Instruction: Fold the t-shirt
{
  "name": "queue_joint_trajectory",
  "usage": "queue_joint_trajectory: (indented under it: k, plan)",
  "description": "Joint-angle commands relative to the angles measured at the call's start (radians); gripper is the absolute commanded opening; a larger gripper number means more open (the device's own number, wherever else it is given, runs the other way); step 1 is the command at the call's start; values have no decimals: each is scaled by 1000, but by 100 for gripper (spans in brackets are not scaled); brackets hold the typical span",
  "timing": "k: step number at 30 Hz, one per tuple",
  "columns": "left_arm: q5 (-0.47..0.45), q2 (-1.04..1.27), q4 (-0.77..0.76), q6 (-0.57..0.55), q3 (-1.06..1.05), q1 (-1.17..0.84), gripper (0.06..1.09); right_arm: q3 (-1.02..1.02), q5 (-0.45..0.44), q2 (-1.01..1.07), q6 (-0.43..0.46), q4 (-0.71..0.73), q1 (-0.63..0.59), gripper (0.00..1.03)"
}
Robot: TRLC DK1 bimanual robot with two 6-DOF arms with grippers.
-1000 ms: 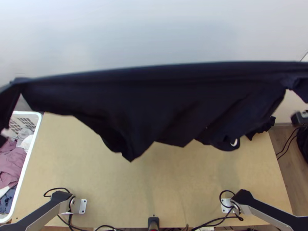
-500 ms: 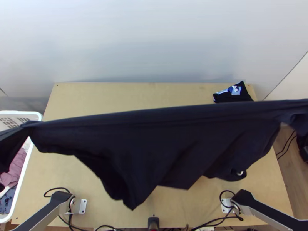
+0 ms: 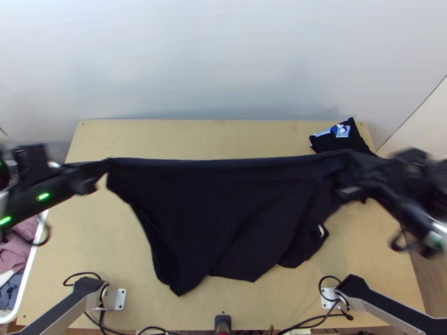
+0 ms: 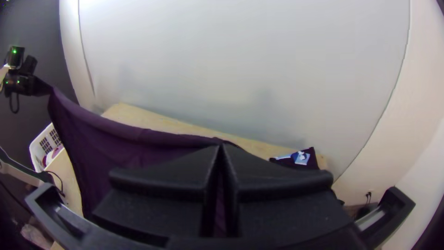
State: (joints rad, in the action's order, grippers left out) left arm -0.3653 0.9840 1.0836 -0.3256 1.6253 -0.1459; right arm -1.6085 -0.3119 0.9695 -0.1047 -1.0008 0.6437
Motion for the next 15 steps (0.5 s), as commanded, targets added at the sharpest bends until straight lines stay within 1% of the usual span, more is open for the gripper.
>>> queue_joint_trajectory:
  k: [1, 5, 12, 15]
  plan:
    - [49, 30, -225, -3, -300, 2, 10, 282, 198, 75, -3, 261, -165, 3]
    - [111, 82, -361, -3, -398, 9, 10, 335, 260, 186, 5, 384, -262, 3]
    - [137, 275, -544, -10, -458, 57, 10, 282, 283, 457, 7, 570, -363, 3]
    - [143, 378, -608, -21, -458, 58, 10, 222, 283, 581, -4, 596, -381, 3]
